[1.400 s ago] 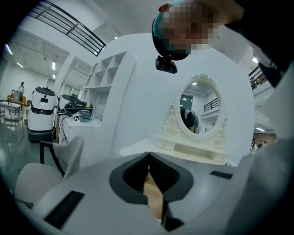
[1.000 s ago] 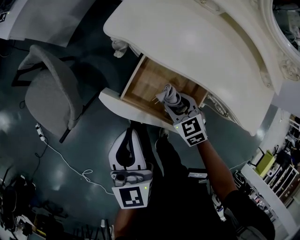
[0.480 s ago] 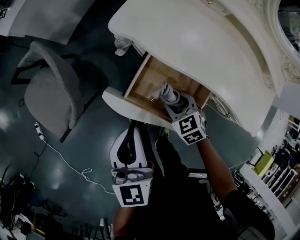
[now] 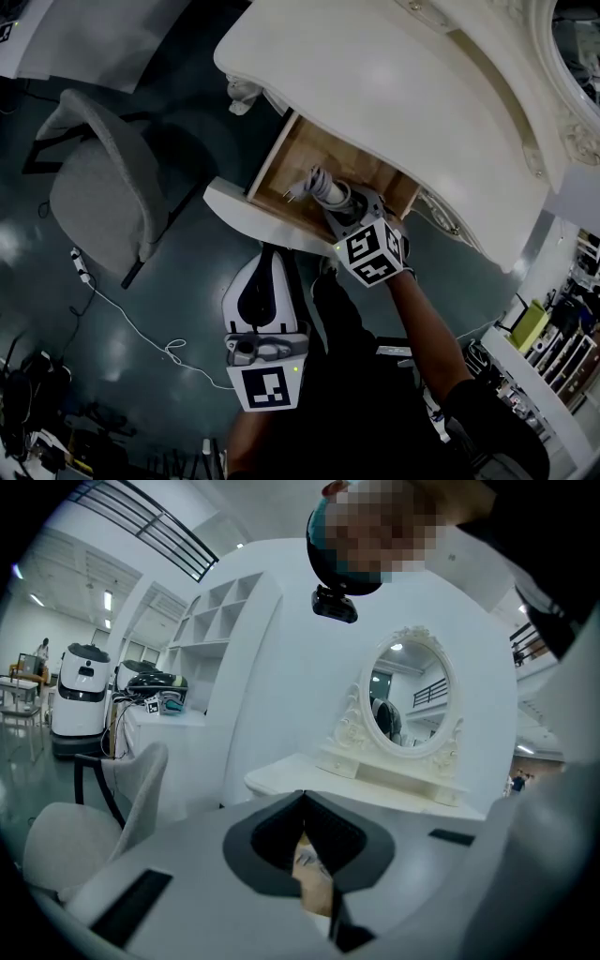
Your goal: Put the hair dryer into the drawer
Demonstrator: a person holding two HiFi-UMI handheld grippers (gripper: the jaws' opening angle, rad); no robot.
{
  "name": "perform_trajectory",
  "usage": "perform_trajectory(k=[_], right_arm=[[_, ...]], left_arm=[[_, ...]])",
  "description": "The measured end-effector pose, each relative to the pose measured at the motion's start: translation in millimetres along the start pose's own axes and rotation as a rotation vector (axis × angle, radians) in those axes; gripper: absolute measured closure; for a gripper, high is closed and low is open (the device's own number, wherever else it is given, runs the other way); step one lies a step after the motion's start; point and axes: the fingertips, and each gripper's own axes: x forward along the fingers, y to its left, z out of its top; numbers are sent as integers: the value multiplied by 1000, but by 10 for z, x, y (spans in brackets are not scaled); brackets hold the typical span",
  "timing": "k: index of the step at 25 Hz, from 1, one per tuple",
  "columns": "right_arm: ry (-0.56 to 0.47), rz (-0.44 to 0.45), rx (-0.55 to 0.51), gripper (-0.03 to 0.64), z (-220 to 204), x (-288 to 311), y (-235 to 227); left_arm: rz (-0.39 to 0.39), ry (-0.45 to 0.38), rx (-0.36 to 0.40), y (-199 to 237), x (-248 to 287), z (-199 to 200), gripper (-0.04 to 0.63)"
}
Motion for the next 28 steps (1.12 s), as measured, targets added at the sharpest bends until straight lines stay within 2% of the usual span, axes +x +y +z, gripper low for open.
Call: perform_trajectory(k=[9,14,28], right_arm=[[66,26,-43,416,-21,72,46],[131,37,-56,416,-67,140,50],[302,63,-168,416,-155,327,124]], left_arm=[[4,8,9,-37,69,9,572],[1,-43,31,-25,118,101,572],[11,-4,24,12,205,27,572]])
